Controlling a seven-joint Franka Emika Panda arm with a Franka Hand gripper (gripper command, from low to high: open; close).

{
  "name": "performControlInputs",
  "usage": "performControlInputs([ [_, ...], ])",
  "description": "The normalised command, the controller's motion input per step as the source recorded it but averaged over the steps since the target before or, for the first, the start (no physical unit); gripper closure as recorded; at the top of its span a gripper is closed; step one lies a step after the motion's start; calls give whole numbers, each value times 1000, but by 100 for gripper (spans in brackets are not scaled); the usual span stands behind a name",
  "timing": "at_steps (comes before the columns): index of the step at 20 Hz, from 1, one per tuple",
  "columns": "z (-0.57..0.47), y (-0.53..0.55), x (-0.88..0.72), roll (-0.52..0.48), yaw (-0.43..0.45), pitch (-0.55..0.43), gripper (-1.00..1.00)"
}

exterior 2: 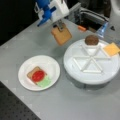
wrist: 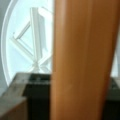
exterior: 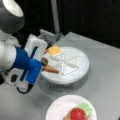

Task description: Ingredient selection for cheeseburger or sandwich

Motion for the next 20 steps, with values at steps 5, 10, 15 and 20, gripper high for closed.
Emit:
performControlInputs([
  [5,54,-164,1000,20,360,42,100],
  [10,-99,-224,1000,59,300,-7,100],
  [15,-122,-271,816,114,263,-35,100],
  [20,-112,-165,366,163,250,-21,100],
])
